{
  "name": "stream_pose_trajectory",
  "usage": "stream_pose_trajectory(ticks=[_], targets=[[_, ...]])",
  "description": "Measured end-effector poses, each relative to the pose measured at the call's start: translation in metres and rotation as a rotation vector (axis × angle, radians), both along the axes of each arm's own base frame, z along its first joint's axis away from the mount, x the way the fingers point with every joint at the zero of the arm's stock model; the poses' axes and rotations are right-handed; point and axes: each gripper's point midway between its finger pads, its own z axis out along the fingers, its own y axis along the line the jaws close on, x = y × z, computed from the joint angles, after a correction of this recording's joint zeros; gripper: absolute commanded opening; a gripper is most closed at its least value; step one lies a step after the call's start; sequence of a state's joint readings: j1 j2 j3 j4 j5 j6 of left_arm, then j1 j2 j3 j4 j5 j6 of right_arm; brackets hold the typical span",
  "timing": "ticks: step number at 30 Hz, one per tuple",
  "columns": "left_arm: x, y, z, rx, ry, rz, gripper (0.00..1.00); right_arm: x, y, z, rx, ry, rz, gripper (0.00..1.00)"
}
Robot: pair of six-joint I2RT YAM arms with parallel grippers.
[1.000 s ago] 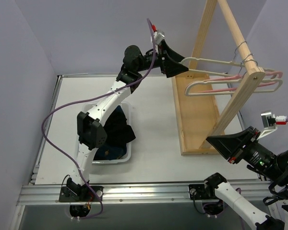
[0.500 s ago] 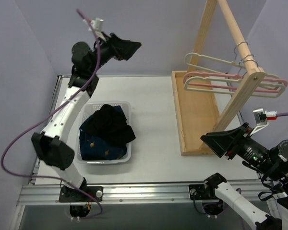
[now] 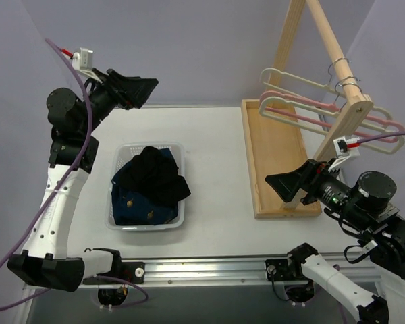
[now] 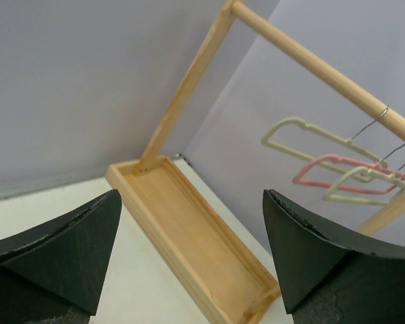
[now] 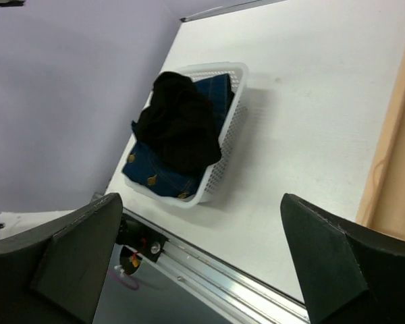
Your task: Remove the skirt from the hanger
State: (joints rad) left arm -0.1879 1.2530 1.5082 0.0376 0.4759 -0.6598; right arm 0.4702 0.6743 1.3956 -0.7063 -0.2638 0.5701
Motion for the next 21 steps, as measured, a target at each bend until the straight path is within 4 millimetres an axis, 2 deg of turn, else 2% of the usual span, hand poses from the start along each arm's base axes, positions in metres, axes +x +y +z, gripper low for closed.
stream_pose_trajectory(ticks=[1, 4, 8, 12, 16, 21], targets=[[-0.001, 0.006, -0.004, -0.011, 0.010, -0.011, 0.94, 0.005, -0.001, -0.005, -0.013, 0.010, -0.018, 1.00], [-0.003, 0.018, -0.042, -0.033, 0.127, -0.040, 0.94, 0.018, -0.003, -0.025, -0.046, 0.042, -0.056, 1.00], [-0.012, 0.012, -0.079, -0.059, 0.258, -0.103, 0.94, 0.035, -0.007, -0.051, -0.090, 0.076, -0.118, 1.00], [-0.029, 0.010, -0.097, -0.111, 0.329, -0.135, 0.94, 0.050, -0.014, -0.061, -0.121, 0.067, -0.183, 1.00], [-0.053, 0.005, -0.116, -0.146, 0.387, -0.150, 0.94, 0.063, -0.023, -0.072, -0.143, 0.060, -0.259, 1.00], [-0.083, -0.008, -0.126, -0.131, 0.437, -0.159, 0.94, 0.065, -0.030, -0.108, -0.154, 0.083, -0.304, 1.00]])
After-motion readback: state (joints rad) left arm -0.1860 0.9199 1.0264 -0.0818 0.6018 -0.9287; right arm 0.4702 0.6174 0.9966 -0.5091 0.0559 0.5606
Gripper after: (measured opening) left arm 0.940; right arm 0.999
